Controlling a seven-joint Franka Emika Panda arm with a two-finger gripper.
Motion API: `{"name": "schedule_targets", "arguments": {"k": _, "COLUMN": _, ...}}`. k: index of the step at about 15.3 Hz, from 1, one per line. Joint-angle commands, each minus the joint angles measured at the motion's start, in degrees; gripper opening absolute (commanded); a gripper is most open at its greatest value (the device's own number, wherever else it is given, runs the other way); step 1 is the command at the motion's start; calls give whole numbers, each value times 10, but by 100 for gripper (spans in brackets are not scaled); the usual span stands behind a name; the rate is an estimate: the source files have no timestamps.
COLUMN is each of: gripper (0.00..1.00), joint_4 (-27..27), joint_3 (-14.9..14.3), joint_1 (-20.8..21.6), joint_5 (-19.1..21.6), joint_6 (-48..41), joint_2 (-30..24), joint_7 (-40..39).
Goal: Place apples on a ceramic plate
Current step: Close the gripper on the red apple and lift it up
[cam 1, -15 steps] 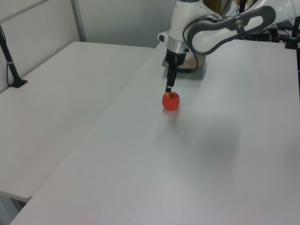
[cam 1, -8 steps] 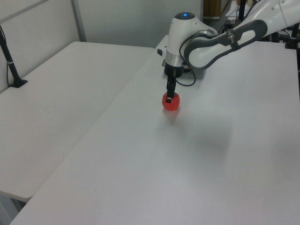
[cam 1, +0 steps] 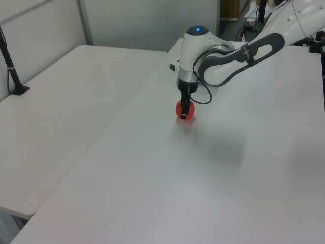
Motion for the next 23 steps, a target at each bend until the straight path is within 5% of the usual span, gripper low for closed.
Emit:
{"name": "schedule_targets", "arguments": {"k": 1, "gripper": 100, "joint_4": -12, "joint_3": -4, "joint_1": 4, "joint_5": -10, "joint_6": 14, "joint_2": -2, "joint_7": 9}}
{"name": "schedule_targets", "arguments": {"k": 2, "gripper": 90, "joint_4": -12, "joint_3": -4, "joint_1": 4, "joint_5": -14, "joint_6": 14, "joint_2": -2, "joint_7": 7}}
{"name": "schedule_targets", "arguments": {"k": 4, "gripper": 37, "joint_4": -13, "joint_3": -4, "joint_1": 2, "joint_5": -22, "joint_6": 14, "joint_2": -2, "joint_7": 5}}
{"name": "schedule_targets", "arguments": {"k": 6, "gripper": 6, "joint_4": -16, "joint_3": -4, "joint_1": 2, "joint_5": -12, "joint_6": 12, "joint_2": -4, "joint_7": 9}}
{"name": "schedule_targets", "arguments": {"k": 12, "gripper": 6, "joint_4": -25, "joint_3": -3, "joint_1": 1, "joint_5": -1, "joint_6": -18, "joint_2": -65, "joint_7": 9}}
{"name": "schedule_targets", "arguments": {"k": 18, "gripper": 6, "joint_4": -38, "joint_3": -10, "joint_1": -17, "joint_5": 40, "joint_6": -166, "joint_2": -193, "joint_7": 5}}
{"name": "schedule_targets", "arguments": {"k": 23, "gripper": 6, "joint_4": -39, "joint_3": -16, "joint_1": -48, "joint_5": 40, "joint_6": -220, "joint_2": -235, "joint_7": -13}}
